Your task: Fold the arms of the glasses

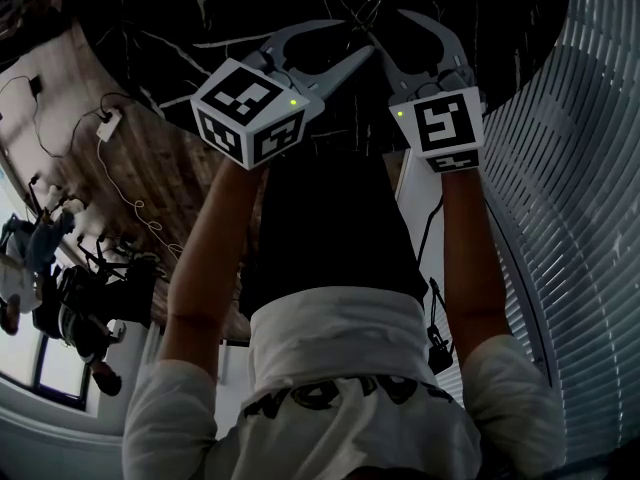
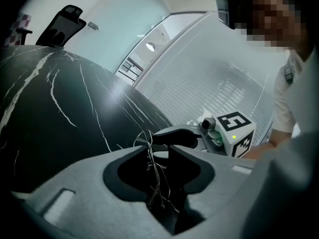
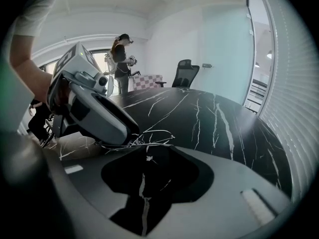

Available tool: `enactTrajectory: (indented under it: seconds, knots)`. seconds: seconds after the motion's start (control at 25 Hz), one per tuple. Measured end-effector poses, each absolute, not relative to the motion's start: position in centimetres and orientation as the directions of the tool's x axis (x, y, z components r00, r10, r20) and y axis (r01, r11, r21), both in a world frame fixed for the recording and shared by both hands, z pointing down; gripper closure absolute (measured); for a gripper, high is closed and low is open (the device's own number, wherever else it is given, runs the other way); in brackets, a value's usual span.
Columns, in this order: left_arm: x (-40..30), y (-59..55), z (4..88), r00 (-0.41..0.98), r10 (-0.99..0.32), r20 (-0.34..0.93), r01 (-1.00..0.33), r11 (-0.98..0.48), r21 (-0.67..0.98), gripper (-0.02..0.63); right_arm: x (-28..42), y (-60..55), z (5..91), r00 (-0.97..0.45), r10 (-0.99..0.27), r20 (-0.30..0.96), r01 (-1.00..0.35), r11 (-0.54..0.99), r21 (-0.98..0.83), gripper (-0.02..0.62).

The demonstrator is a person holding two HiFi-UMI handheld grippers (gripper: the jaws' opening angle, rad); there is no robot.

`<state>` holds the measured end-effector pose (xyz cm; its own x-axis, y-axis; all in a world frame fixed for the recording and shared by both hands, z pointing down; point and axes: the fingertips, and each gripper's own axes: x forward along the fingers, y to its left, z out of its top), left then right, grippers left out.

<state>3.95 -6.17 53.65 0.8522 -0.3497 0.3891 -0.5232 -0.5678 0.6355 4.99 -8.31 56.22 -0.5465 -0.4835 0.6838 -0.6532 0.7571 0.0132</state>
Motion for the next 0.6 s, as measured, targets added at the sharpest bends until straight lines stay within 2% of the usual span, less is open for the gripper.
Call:
enactTrajectory:
  seconds: [0.36, 0.6]
  knots:
    - [4.2, -4.5, 53.3, 0.846, -0.351, 0.401, -0.533, -0.57, 0.625, 0.477, 7.7, -5.8, 55.5, -0.504, -0.489, 0.712, -0.674, 0.738, 0.029, 0.448]
    - [3.5, -2.6, 47.8, 0.831, -0.396, 0.391, -0.557, -0.58, 0.595, 0.477, 8.6, -4.7, 49.5, -0.51, -0.539, 0.67, -0.704, 0.71, 0.035, 0.448]
